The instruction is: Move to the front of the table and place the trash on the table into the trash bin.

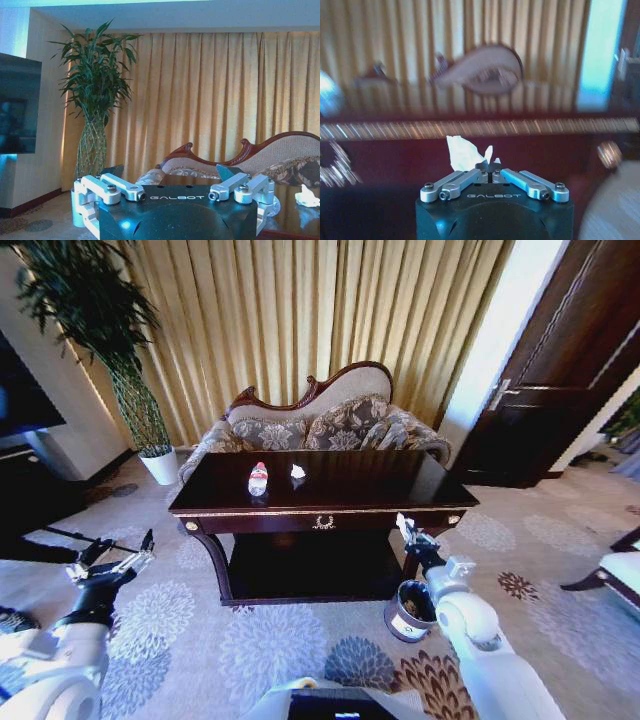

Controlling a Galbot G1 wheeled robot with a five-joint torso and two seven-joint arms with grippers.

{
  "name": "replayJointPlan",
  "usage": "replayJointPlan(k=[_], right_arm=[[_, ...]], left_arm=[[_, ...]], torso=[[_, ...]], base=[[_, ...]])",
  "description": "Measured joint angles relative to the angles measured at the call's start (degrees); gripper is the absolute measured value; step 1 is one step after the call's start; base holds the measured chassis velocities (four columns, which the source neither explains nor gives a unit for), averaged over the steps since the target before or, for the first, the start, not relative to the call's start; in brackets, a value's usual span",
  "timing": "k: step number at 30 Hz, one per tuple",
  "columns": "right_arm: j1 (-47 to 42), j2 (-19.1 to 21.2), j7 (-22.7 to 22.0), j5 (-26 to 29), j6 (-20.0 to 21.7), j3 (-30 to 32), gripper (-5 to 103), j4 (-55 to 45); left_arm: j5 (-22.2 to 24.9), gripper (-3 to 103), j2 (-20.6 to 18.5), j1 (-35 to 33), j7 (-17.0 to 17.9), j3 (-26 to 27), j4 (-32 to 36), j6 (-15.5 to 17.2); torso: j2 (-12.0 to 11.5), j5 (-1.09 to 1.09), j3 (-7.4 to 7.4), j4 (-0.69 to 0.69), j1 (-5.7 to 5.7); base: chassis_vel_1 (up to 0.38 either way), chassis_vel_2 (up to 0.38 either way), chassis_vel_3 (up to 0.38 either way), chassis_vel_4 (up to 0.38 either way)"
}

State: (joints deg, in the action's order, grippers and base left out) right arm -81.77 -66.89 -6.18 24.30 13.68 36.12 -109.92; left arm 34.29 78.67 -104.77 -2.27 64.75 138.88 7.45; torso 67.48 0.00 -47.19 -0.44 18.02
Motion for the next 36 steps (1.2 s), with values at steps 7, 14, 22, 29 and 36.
replayJointPlan(k=[7, 14, 22, 29, 36], right_arm=[[4.4, -0.8, 0.7, -1.8, -0.2, -1.8, 0, 16.8], [10.8, -2.9, 1.3, -6.2, -0.3, -3.4, 0, 33.7], [19.5, -4.3, 0.8, -9.4, -2.7, -3.6, 0, 51.4], [31.0, -5.2, -2.7, -12.0, -6.1, -3.0, 0, 65.7], [33.3, -5.7, -6.7, -16.4, -6.3, -2.7, 7, 70.5]], left_arm=[[0.0, 100, 0.3, 0.1, 0.0, -0.5, -0.3, -0.4], [0.2, 100, 0.1, -0.1, -0.1, -0.3, -0.8, -1.0], [0.8, 100, -0.2, -0.3, -0.1, 0.0, -1.5, -1.8], [1.2, 100, -0.2, -0.7, -0.2, 1.0, -1.5, -2.1], [1.9, 100, -0.1, -1.0, -0.8, 1.7, -1.9, -2.7]], torso=[[0.0, 0.01, 0.01, 0.01, -0.02], [0.0, -0.01, 0.01, 0.02, -0.02], [0.0, 0.02, 0.01, 0.00, -0.02], [0.0, -0.01, 0.01, 0.02, -0.01], [0.0, 0.00, 0.01, 0.00, -0.02]], base=[[0.000, 0.000, 0.000, 0.000], [0.000, 0.000, 0.000, 0.000], [0.000, 0.000, 0.000, 0.000], [0.000, 0.000, 0.000, 0.000], [0.000, 0.000, 0.000, 0.000]])
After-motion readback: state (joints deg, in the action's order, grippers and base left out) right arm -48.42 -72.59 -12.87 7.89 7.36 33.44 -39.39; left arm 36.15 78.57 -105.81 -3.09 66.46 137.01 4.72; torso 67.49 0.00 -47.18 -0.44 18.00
